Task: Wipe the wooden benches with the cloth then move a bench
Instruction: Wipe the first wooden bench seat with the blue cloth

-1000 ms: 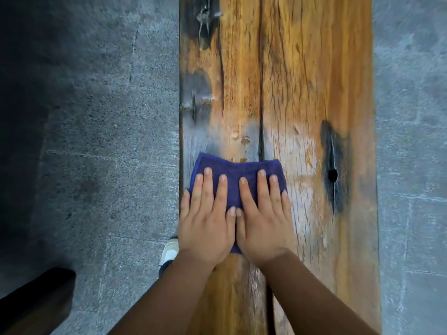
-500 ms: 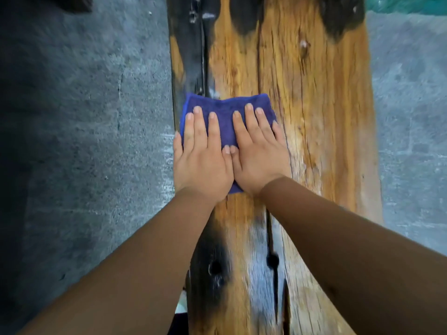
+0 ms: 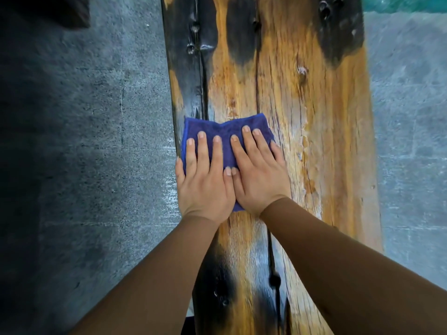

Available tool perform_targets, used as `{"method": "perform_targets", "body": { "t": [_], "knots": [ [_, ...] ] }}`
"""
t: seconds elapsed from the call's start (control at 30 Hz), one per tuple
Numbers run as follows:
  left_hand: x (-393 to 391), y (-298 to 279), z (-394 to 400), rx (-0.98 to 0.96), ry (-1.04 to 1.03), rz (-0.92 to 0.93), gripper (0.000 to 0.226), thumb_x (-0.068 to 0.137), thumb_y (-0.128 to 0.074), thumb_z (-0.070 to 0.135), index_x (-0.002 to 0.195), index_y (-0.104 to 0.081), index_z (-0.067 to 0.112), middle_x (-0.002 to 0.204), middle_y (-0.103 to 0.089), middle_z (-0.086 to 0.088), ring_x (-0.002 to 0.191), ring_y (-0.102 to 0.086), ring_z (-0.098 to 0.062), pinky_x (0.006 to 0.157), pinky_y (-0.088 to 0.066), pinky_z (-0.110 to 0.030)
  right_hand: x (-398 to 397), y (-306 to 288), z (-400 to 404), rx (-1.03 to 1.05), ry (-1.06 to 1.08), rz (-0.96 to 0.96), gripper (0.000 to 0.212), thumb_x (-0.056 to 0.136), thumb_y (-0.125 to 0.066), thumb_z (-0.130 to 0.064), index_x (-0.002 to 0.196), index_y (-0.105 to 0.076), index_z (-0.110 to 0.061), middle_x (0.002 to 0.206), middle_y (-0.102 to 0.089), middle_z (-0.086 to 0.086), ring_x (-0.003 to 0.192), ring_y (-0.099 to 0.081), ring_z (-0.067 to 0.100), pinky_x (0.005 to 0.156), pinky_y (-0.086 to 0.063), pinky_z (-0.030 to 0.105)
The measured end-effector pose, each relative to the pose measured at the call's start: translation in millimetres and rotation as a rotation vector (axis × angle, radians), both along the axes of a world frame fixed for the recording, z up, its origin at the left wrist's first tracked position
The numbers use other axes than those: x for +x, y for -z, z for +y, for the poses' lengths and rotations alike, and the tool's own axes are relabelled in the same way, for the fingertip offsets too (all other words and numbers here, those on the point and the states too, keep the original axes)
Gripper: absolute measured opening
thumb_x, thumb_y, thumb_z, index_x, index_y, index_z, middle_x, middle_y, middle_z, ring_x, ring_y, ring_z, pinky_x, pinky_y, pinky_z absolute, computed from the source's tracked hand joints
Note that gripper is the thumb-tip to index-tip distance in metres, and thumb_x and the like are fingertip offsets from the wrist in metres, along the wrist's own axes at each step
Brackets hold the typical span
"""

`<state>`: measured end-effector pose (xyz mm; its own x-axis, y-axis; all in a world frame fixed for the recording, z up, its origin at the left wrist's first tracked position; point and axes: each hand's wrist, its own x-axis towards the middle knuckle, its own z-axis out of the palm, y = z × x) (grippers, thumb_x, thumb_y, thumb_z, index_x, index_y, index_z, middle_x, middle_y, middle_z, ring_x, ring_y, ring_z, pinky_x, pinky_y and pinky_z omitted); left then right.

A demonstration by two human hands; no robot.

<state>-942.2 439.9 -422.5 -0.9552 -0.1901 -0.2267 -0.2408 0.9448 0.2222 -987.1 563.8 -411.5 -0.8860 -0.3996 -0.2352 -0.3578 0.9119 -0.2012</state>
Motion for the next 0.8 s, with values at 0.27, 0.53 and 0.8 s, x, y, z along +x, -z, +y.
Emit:
{"method": "perform_targets", "body": {
  "t": [0.27,0.53,0.8],
  "knots": [
    [0.9,0.8,1.2,-0.030,0.009,0.025,0.057,0.098,-0.021,0.046,0.154,-0.010,0.037,0.164,-0.007,-0.004,0.150,-0.002,-0.027,0.118,-0.007,-0.050,0.4,-0.1,0.9,-0.005,-0.010,0.001,0.062,0.097,-0.023,-0.043,0.153,-0.023,-0.018,0.162,-0.018,0.009,0.150,-0.011,0.026,0.119,-0.007,0.044],
    [19.5,-7.8,8.9,-0.042,0.035,0.019,0.058,0.098,-0.019,0.044,0.154,-0.012,0.034,0.164,-0.005,-0.005,0.150,-0.002,-0.027,0.119,-0.006,-0.052,22.9,-5.6,8.3,0.028,-0.018,0.032,0.063,0.097,-0.018,-0.042,0.155,-0.017,-0.017,0.164,-0.011,0.008,0.151,-0.005,0.023,0.121,-0.004,0.042],
    [209.7,-12.1,98.2,-0.009,0.047,-0.088,0.062,0.094,-0.030,0.040,0.153,-0.022,0.023,0.162,-0.009,-0.015,0.148,-0.010,-0.035,0.117,-0.014,-0.050,212.4,-13.5,96.3,0.046,-0.058,-0.085,0.062,0.096,-0.031,-0.040,0.150,-0.034,-0.010,0.159,-0.021,0.013,0.147,-0.023,0.030,0.119,-0.021,0.048]
  ]
}}
